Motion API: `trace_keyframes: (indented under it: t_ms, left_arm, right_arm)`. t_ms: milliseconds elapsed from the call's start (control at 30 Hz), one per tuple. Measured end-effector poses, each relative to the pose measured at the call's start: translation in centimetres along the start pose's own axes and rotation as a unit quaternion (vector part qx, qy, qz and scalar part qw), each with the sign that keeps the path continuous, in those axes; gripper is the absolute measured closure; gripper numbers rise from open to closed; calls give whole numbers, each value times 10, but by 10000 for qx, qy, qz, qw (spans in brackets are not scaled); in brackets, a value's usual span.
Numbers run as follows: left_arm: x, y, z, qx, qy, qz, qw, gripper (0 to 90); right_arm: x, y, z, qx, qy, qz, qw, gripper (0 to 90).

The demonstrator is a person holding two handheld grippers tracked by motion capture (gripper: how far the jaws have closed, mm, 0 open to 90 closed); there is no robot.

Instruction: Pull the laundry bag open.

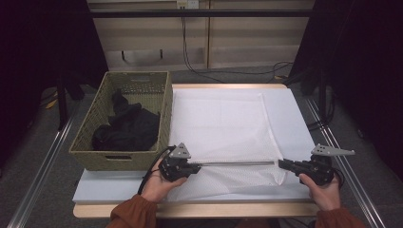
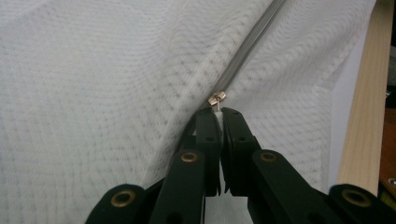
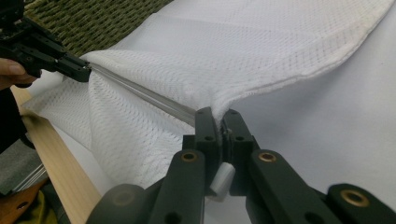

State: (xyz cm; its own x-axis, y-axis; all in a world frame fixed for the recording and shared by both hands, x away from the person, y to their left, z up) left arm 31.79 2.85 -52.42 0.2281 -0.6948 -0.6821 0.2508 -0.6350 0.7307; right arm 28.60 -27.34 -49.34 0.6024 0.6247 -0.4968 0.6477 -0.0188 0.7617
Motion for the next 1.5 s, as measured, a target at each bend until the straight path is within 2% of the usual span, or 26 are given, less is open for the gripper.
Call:
trace_keyframes:
  t_ms: [100,133,267,367,667,767,867,967,1500]
  left_arm:
    - [-1,-3,-2,-82,-14,60,9999,865]
    - [-2,-5,-3,-86,19,-25,10000,864]
    - [-2,-4,-2,-60,-17,52,10000,865]
    - [-3,-6,-1,-93,-16,-19,10000,865]
    - [-5,-8,1,-109,-69,15,9999,865]
    - [-5,-10,1,-121,-88,-10,9999,865]
    - [-6,-16,0,-98,-27,-158,9998,865]
    - [-8,-18,-1,-187,-36,-94,9998,865]
    - [-17,-24,-1,-201,-16,-94,9998,865]
  right_arm:
    - [0,0,1,-8,-3,2,10000,869]
    - [1,0,0,-9,-2,-5,10000,870]
    - [0,0,0,-5,2,-11,10000,870]
    - [0,0,0,1,-5,-9,10000,870]
    - [-1,0,-1,-7,8,-18,10000,870]
    - [-1,1,0,5,-3,15,10000,869]
    - [-1,1,1,13,-3,5,10000,870]
    - [-1,0,1,19,-13,0,10000,870]
    - [-2,1,0,9,-14,2,10000,870]
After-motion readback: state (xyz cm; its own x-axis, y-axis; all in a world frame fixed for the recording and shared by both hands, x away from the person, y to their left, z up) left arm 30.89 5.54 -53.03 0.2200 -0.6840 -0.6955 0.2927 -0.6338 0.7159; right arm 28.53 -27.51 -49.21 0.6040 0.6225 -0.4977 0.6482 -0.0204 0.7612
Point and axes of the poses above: each handheld gripper's, and its own axes: x roughly forward along the jaws, y roughly out of its top, z roughly to its right, the point moved 10 cm from there along x, roughly forward along the jaws, and after that the axes turned 7 degrees about x, right-handed, at the moved point
